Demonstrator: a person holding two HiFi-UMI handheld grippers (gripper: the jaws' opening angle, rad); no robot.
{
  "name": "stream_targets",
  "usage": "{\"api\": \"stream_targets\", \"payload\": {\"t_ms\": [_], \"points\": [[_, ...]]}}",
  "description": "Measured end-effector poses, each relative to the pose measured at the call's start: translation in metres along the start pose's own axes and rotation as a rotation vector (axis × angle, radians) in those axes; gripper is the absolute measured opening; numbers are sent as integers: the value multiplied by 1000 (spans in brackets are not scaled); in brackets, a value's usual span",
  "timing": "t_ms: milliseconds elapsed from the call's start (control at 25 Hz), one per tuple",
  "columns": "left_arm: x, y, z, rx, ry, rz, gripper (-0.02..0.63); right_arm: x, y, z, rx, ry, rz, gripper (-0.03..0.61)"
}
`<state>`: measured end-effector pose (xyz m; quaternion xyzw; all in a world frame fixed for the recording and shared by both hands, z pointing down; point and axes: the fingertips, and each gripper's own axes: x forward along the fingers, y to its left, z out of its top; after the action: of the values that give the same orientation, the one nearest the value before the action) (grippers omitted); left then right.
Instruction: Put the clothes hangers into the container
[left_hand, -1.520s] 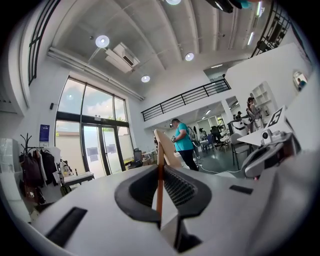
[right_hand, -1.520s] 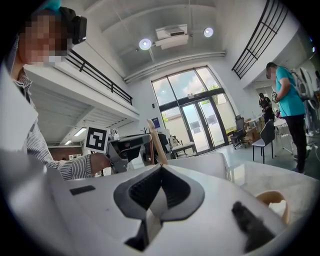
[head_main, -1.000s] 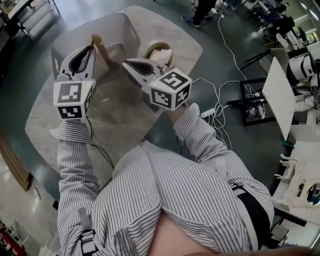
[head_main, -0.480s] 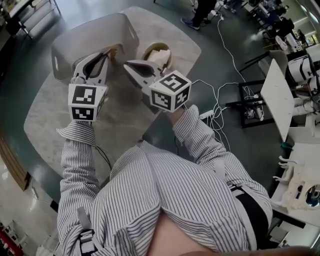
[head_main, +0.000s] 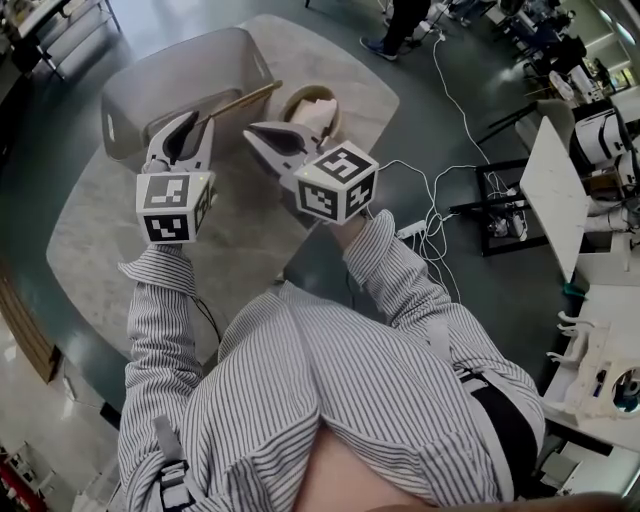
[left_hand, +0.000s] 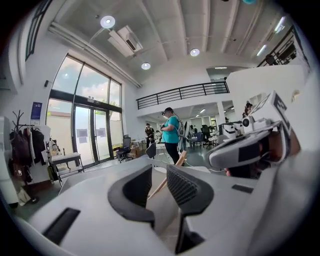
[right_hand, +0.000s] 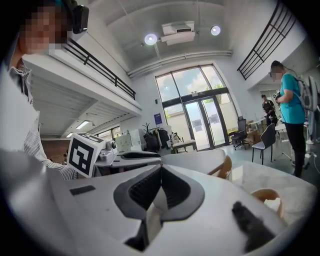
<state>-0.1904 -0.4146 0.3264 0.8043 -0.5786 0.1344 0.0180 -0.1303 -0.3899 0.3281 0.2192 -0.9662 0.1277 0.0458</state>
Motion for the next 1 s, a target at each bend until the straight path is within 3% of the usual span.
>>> {"api": "stream_targets", "payload": {"t_ms": [80,360,600,1000], "points": [[-3,0,0,-17,-2,8,103,-3,1,0,-1,0,-2,15],[-25,-22,-4,-52,-8,-1,112,-24,12,-13,9,-3,-21,15],[-65,-52,-14,-157,-52,14,109,-57,33,-39,54,-4,-27,15],[-144,-125,-38,-259,-56,-58,11,-111,90,-72,89,-21,-10,15]]}}
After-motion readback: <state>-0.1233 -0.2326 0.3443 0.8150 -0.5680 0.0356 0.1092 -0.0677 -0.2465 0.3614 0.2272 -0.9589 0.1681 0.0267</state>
